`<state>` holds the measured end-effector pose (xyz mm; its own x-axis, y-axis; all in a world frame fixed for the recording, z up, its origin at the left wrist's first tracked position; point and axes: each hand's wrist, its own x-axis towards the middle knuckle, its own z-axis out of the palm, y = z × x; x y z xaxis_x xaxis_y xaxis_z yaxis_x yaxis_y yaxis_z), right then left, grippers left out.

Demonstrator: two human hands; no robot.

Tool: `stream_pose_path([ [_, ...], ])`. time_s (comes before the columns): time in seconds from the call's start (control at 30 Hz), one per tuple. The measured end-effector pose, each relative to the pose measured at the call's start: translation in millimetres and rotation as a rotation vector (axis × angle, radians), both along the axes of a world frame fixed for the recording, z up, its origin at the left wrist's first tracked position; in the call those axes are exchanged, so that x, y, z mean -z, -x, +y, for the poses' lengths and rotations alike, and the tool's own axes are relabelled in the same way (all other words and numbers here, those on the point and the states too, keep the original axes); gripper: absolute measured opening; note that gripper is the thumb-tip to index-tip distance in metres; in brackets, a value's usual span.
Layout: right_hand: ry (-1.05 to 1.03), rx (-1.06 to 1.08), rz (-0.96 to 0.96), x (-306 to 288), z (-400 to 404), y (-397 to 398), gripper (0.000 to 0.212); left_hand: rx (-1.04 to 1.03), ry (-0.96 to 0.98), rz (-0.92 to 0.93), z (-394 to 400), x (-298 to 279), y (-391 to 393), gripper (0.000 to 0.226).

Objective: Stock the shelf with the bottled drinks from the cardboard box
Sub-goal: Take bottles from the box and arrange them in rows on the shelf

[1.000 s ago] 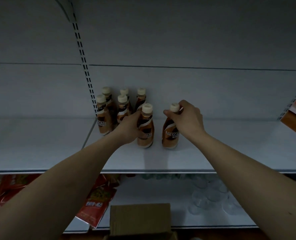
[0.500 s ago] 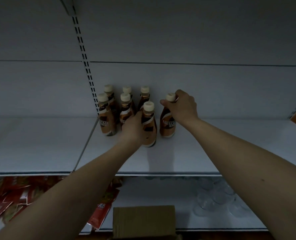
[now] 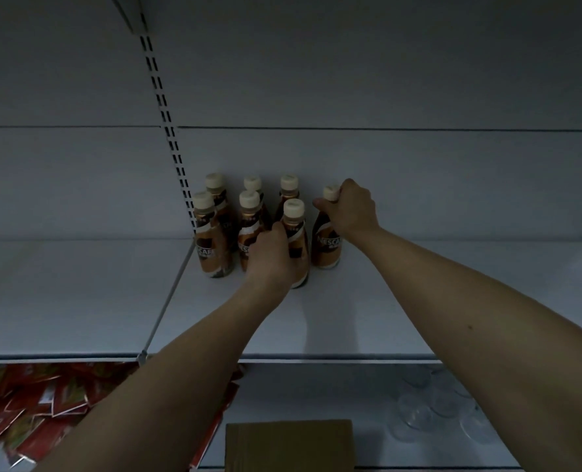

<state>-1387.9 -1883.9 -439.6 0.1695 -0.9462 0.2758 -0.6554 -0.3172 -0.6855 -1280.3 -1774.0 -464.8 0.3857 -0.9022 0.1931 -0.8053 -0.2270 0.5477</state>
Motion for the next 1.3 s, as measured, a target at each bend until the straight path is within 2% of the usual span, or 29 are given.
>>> stream_pose_path([
  [0.17, 0.032, -0.001, -0.014, 3.9, -13.4, -9.5, 0.046, -0.003, -0.006, 0.015, -4.8, 3.7, -1.1, 0.040],
  [0.57, -0.010, -0.029, -0.032, 4.4, -26.5, -19.4, 0.042, -0.033, -0.038, 0.003, -19.8, 7.4, -2.7, 0.041],
  [0.77, -0.212, -0.056, 0.004, -5.8, -20.4, -20.5, 0.071, -0.019, -0.081, -0.006, -20.9, 2.2, -5.0, 0.039],
  [0.97, -0.258, -0.019, 0.036, -27.4, -0.9, 1.7, 0.080, -0.018, -0.139, 0.001, -8.0, -9.8, 2.8, 0.030],
  [1.03, -0.261, -0.023, 0.055, -37.2, 8.0, 12.5, 0.072, -0.020, -0.135, -0.004, 2.8, -18.5, 4.7, 0.028],
  [1.13, -0.181, -0.056, 0.113, -51.2, 30.2, 28.2, 0.045, 0.000, -0.147, -0.050, 25.8, -35.1, 6.8, 0.026],
  [1.3, -0.074, -0.105, 0.192, -69.2, 90.1, 48.4, 0.034, 0.043, -0.120, -0.134, 71.0, -59.9, 11.4, 0.035],
])
